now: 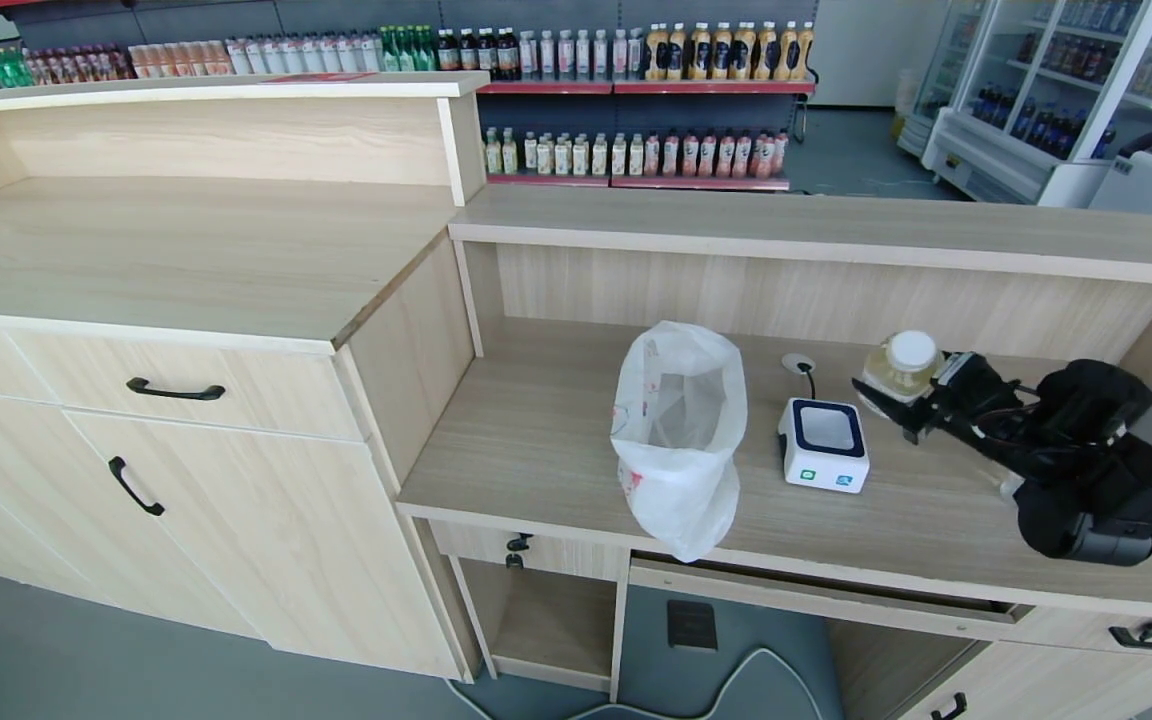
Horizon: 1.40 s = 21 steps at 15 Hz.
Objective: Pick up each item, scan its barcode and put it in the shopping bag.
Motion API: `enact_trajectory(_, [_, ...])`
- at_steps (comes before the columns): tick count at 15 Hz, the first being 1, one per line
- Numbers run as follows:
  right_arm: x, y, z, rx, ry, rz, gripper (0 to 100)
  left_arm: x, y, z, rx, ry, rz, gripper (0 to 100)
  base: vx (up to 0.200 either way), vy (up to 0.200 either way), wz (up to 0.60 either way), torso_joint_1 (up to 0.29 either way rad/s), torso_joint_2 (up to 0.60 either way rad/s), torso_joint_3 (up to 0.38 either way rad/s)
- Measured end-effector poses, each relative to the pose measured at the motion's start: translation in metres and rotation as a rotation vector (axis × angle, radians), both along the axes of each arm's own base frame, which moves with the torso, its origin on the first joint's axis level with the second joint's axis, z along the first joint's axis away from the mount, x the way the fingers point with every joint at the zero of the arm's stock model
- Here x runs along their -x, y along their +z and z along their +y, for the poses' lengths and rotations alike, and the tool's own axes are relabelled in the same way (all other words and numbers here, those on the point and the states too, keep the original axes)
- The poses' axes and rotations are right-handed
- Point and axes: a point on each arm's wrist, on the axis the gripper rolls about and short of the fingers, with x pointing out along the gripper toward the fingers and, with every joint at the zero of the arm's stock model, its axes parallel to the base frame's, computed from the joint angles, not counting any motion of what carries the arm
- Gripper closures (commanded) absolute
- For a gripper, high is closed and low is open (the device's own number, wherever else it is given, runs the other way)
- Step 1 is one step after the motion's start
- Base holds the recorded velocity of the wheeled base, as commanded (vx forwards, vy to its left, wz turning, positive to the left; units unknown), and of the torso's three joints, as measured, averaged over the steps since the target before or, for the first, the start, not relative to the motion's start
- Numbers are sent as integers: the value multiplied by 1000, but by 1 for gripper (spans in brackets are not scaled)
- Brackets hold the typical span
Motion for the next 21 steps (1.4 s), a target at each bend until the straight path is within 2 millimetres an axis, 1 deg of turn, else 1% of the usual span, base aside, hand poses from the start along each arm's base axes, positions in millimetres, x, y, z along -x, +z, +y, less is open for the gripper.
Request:
enact_trajectory(2, [23,35,-10,-92,-89,15,100,0,0,0,0,0,0,0,0,0,0,0,0,0])
enact_trajectory(4, [57,76,-16,-188,-222,34,100,0,0,0,0,0,0,0,0,0,0,0,0,0])
enact_trajectory(5, [76,89,-18,-226,-293,53,100,0,0,0,0,0,0,0,0,0,0,0,0,0])
enact_trajectory(6, [100,99,-20,-267,-391,74,100,0,0,0,0,0,0,0,0,0,0,0,0,0])
enact_trajectory(7, [127,102,-21,-308,-506,103,100,0,0,0,0,0,0,0,0,0,0,0,0,0])
enact_trajectory(9, [172,107,-21,-398,-812,100,100,0,0,0,0,0,0,0,0,0,0,0,0,0])
enact_trajectory(10, [188,111,-21,-434,-934,73,100,0,0,0,0,0,0,0,0,0,0,0,0,0])
enact_trajectory(11, [200,116,-19,-456,-995,50,100,0,0,0,0,0,0,0,0,0,0,0,0,0])
enact_trajectory(13, [214,125,-14,-464,-997,0,100,0,0,0,0,0,0,0,0,0,0,0,0,0])
enact_trajectory(14, [218,127,-13,-463,-995,-6,100,0,0,0,0,0,0,0,0,0,0,0,0,0])
enact_trajectory(15, [220,129,-11,-465,-987,-15,100,0,0,0,0,0,0,0,0,0,600,2,-2,2])
enact_trajectory(18, [220,132,-2,-455,-944,-25,100,0,0,0,0,0,0,0,0,0,600,-4,-4,4])
enact_trajectory(21, [210,130,5,-451,-902,-8,100,0,0,0,0,0,0,0,0,0,600,7,2,2])
